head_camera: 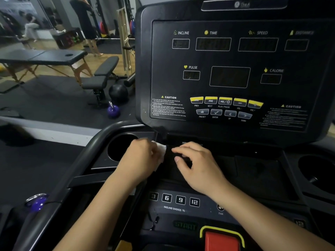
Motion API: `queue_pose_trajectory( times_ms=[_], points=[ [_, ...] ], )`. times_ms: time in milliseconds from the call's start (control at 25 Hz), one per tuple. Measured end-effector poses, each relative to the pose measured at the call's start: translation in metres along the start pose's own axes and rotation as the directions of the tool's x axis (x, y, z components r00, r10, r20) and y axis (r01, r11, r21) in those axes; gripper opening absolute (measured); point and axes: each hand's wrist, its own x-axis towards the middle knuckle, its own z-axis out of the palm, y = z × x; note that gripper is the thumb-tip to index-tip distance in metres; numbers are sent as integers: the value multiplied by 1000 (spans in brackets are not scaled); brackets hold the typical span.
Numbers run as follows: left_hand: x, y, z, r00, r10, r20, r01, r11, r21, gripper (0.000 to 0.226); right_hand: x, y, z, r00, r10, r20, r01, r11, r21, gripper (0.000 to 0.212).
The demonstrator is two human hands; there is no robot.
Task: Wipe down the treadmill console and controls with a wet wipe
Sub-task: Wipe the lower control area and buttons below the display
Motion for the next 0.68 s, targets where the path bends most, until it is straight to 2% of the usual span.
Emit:
queue_pose_trajectory(
  times_ms=[120,200,280,360,480,600,680],
  points=[
    [13,7,9,997,-14,-81,5,995,-103,22,0,2,-1,1000,-3,-29,3,1000,6,21],
    [11,9,14,999,-7,-40,3,995,-98,14,1,4,-3,996,1,-86,3,999,39,18],
    [-3,6,13,1000,1,2,-1,1000,-11,11,1,6,-5,987,19,-161,-7,997,71,18],
    [-23,3,7,995,96,3,-96,993,62,12,0,8,-7,975,19,-219,0,996,86,18],
    [-42,0,-1,986,144,79,-143,989,-22,18,-2,9,-6,965,-39,-260,61,995,76,18],
    [-19,0,6,985,133,110,-131,991,-27,18,1,10,-7,956,-24,-292,57,993,107,18],
    [0,1,14,990,61,125,-66,997,31,32,2,11,-8,958,-3,-288,43,990,132,18]
  ],
)
